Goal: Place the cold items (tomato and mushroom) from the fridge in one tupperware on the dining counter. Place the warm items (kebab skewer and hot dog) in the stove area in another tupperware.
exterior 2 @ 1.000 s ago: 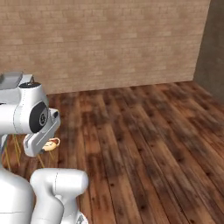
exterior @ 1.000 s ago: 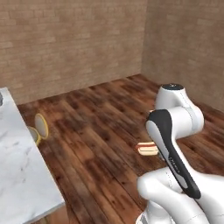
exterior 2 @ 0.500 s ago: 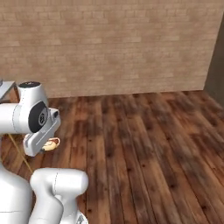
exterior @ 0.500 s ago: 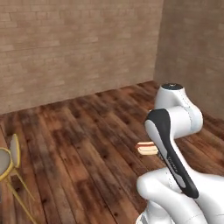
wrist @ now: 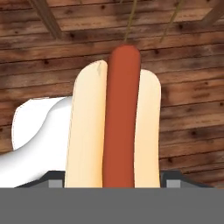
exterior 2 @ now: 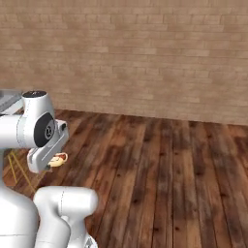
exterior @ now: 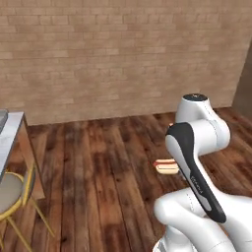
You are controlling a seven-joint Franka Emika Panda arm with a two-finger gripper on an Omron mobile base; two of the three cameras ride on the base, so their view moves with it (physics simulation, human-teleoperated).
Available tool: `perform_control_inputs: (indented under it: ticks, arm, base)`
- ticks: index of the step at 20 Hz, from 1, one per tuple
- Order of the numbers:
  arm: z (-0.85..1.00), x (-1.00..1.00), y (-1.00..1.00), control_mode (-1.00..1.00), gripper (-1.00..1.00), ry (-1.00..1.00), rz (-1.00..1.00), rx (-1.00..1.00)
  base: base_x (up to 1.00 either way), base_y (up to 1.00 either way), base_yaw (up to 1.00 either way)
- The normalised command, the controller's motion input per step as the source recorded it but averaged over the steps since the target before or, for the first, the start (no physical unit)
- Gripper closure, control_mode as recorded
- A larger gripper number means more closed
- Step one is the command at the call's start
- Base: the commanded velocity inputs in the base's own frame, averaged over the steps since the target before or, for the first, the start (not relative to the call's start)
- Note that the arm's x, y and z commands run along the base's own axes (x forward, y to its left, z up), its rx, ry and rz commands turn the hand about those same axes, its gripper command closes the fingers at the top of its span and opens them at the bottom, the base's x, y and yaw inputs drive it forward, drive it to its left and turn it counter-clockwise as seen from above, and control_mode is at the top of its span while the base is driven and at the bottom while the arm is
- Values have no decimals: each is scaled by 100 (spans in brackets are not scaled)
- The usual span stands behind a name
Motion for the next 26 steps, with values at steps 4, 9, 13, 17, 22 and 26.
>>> perform_control_inputs:
  ticks: [4, 9, 13, 17, 22, 26]
  arm:
    - [0, 0, 0, 100, 100, 0, 0, 0]
    - [0, 0, 0, 100, 100, 0, 0, 0]
    - [0, 0, 0, 100, 100, 0, 0, 0]
    - [0, 0, 0, 100, 100, 0, 0, 0]
    - [0, 0, 0, 100, 100, 0, 0, 0]
    - [0, 0, 0, 100, 100, 0, 0, 0]
  base:
    - [100, -42, 53]
    - [100, -61, 61]
    - [100, -73, 59]
    - [100, -78, 59]
    - [96, -73, 69]
    - [68, -77, 73]
